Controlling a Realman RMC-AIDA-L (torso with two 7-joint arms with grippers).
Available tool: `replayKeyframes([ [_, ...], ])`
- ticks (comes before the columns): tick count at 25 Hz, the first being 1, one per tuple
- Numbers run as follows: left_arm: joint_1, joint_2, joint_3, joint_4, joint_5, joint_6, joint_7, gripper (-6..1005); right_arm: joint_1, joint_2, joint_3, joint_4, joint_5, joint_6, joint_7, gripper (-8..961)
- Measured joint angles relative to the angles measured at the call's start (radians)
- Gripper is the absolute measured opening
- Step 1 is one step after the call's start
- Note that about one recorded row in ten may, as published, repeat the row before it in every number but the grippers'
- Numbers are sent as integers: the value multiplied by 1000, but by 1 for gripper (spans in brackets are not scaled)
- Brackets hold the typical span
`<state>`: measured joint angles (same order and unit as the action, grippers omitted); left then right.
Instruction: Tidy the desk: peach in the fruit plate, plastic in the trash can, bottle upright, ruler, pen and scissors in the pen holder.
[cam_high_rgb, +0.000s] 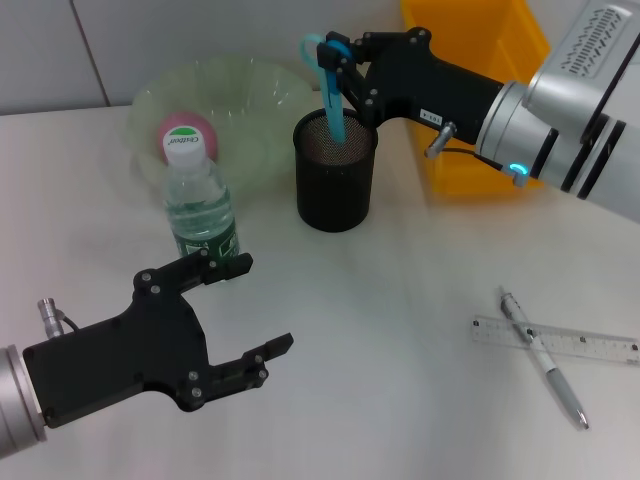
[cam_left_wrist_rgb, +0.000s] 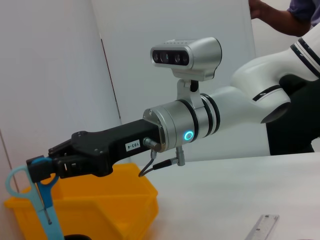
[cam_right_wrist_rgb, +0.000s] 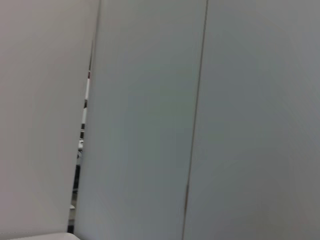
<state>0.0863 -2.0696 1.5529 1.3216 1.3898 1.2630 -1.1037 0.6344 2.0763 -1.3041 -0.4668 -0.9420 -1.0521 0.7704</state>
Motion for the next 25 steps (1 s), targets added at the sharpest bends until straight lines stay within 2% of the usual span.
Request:
replayKeyframes([
  [16,-22,2,-4,-39,0,21,7,783,11,7,21,58,18,48,-28,67],
  [20,-35,0,-7,-59,0,21,14,783,1,5,21,39,16,42,-8,167],
  [21,-48,0,-8,-77,0,21,15,783,-24,1,20,-9,-13,38,53,192],
  [22,-49,1,-8,-78,0,21,15,783,-70,-2,20,-115,-92,33,158,248],
  [23,-49,1,-8,-78,0,21,15,783,-70,-2,20,-115,-92,33,158,304],
  [25,-52,1,-8,-83,0,21,15,783,-125,-4,25,-252,-213,18,289,416],
])
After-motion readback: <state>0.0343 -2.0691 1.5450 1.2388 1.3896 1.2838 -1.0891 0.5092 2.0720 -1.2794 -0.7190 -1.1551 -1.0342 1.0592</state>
